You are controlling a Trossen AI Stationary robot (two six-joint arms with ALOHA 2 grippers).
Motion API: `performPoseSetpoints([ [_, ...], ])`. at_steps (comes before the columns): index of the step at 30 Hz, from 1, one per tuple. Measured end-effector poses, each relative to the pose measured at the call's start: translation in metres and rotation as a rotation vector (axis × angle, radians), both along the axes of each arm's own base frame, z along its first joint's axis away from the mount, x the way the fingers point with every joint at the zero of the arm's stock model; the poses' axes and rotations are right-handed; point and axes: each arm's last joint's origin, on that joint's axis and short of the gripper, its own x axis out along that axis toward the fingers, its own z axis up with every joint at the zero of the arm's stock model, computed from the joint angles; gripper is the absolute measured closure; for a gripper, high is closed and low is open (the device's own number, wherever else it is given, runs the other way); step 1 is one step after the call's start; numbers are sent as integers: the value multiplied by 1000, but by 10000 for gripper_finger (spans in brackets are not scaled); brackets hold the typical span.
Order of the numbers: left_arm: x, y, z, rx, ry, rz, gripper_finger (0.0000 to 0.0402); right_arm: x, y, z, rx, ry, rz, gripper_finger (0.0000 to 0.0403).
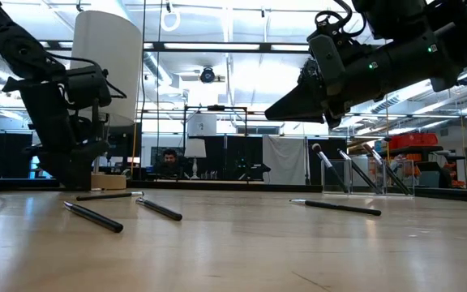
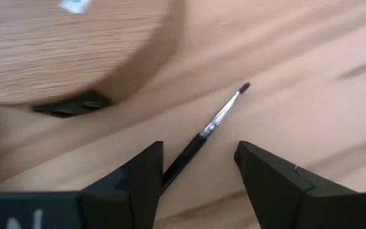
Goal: Put items in baskets/containers
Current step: Put the eyeshadow brush into the transparent organizer
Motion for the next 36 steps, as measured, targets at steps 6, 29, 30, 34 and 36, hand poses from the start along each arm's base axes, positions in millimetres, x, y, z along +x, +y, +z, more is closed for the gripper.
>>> performPoseSetpoints([
  [6, 10, -13, 0, -7, -38, -97, 216, 0, 0, 0, 4, -2, -1, 382],
  [29, 19, -49, -15, 87, -158, -330, 386, 0, 0, 0, 2, -1, 0, 382],
  [30, 21, -49, -14, 96, -174, -333, 388, 0, 0, 0, 2, -1, 0, 382],
  [34, 26, -53, -11, 125, -231, -355, 395, 0, 0, 0, 2, -1, 0, 382],
  [36, 29, -55, -10, 146, -254, -359, 395, 0, 0, 0, 2, -1, 0, 382],
])
